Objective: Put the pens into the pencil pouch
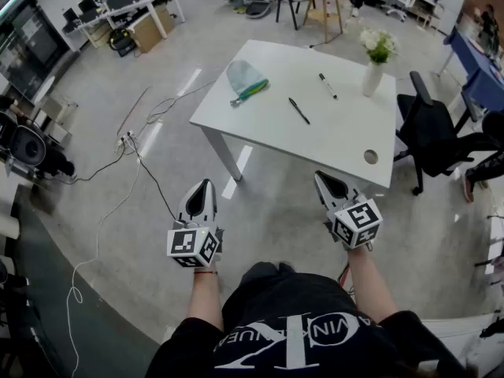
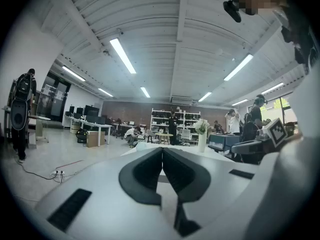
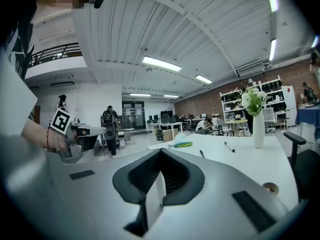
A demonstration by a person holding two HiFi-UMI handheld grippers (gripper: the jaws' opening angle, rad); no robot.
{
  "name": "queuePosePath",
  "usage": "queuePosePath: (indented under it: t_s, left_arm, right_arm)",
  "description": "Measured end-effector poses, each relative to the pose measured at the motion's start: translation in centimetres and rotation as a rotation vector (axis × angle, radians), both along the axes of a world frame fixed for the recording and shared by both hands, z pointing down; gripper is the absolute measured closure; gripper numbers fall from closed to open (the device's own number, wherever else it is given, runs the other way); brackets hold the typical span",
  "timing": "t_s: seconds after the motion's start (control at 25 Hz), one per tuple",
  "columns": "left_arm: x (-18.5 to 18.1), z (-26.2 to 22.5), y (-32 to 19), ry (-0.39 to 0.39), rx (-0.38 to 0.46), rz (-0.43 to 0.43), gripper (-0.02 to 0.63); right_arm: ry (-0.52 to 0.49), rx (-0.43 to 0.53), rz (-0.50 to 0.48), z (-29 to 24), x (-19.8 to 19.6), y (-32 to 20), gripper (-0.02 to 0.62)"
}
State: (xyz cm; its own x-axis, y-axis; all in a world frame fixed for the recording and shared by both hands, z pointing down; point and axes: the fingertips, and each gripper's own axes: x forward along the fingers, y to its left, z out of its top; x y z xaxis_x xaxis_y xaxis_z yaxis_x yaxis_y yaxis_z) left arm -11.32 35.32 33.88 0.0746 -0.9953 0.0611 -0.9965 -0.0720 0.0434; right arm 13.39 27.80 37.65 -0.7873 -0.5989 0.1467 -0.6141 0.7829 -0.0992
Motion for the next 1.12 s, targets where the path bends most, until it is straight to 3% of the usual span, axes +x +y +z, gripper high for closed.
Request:
queuePosePath:
  t_s: [0.72, 0.92, 1.12]
  left_arm:
    - [-1.0, -0.4, 0.7, -0.007, 0.010, -0.035, 0.601]
    - [-0.8, -0.5, -0.1, 0.001, 0.013, -0.028, 0.601]
    - [-1.1, 0.3, -1.9, 0.019, 0.007, -0.026, 0.601]
  right_arm:
    - [-0.021, -0.010, 0.032, 0.1, 0.3, -1.0, 0.585]
    - [-0.024, -0.031, 0.028, 0.1, 0.5, -1.7, 0.487]
    - [-0.013, -0.039, 0.020, 0.6, 0.4, -3.0, 0.467]
